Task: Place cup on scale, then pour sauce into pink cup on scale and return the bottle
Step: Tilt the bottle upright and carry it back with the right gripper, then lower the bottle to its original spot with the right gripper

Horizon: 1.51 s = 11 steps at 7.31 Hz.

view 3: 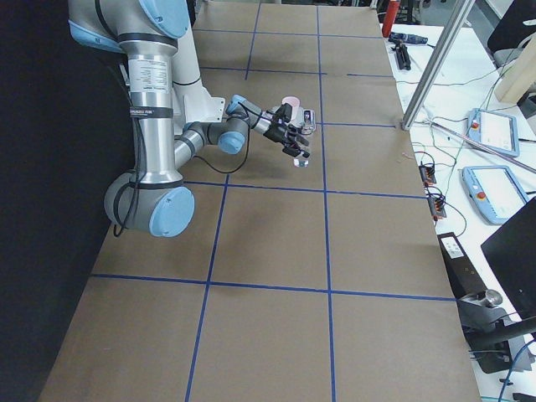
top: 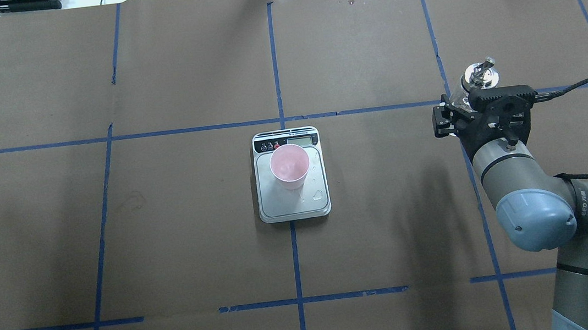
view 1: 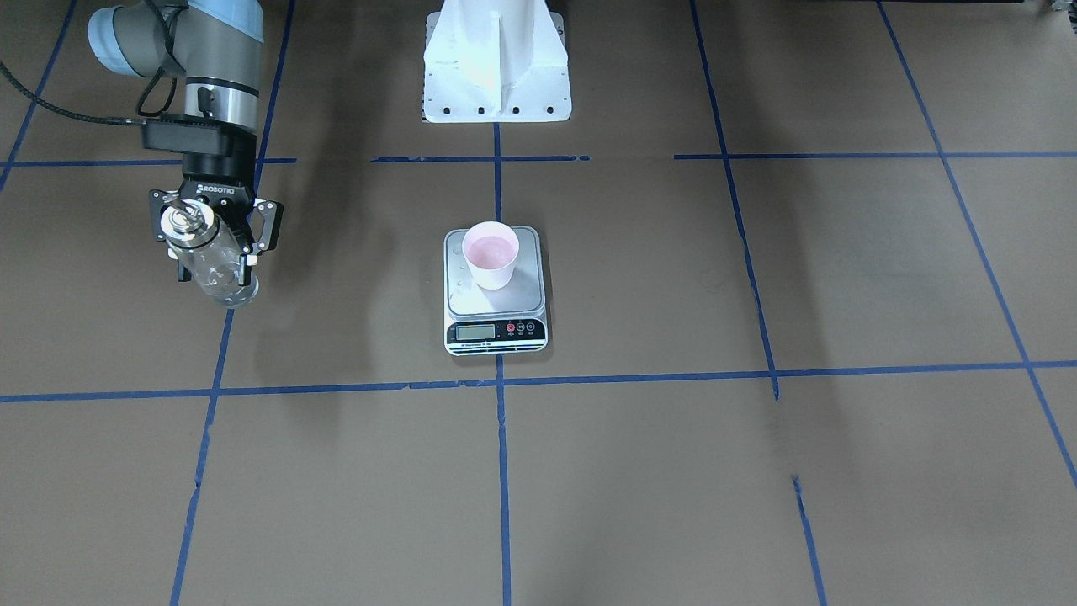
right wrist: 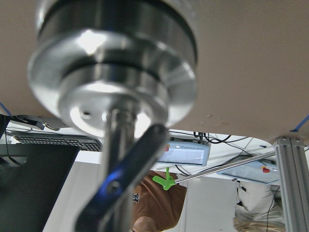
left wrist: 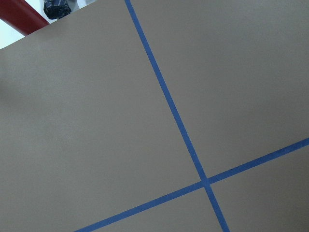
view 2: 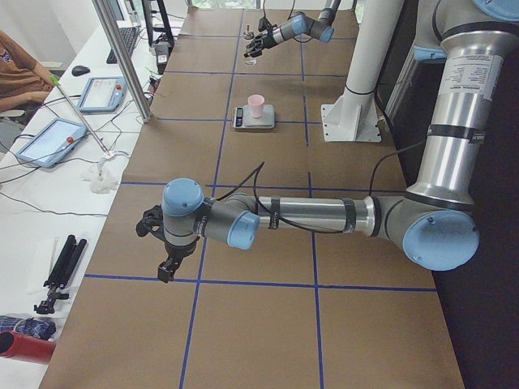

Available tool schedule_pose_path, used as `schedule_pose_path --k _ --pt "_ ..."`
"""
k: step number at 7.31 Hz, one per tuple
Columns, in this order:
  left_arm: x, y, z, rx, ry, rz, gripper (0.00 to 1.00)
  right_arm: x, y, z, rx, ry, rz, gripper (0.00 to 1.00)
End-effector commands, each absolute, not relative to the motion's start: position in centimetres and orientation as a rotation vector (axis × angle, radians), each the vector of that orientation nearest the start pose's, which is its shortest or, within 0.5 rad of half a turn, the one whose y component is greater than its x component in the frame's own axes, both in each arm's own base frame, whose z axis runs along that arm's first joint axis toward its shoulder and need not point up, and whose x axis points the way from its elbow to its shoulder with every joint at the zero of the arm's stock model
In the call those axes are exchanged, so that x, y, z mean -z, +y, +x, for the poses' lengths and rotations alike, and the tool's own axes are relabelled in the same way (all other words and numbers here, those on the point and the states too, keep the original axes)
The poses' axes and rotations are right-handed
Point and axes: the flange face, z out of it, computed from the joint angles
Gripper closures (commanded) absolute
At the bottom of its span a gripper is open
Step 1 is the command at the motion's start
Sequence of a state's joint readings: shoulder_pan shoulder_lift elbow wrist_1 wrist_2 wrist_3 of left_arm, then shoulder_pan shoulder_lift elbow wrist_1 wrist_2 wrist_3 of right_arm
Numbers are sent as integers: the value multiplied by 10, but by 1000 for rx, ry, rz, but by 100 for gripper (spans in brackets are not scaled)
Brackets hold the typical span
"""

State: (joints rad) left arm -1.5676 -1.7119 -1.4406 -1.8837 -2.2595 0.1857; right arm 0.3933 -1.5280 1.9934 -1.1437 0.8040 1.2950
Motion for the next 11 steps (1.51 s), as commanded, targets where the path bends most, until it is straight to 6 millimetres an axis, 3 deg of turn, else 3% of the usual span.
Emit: schedule_pose_path --k 1,2,4,11 --pt "-620 -571 -68 -291 655 373 0 -394 -378 -375 -567 -667 937 100" --pt "-619 -571 -68 -292 655 374 0 -423 -382 -387 -571 -685 940 100" --pt "-619 -571 -68 -292 655 376 0 -451 -386 -393 -525 -615 958 100" --pt "-620 -571 -68 -291 655 377 0 -472 -379 -392 -405 -596 869 100"
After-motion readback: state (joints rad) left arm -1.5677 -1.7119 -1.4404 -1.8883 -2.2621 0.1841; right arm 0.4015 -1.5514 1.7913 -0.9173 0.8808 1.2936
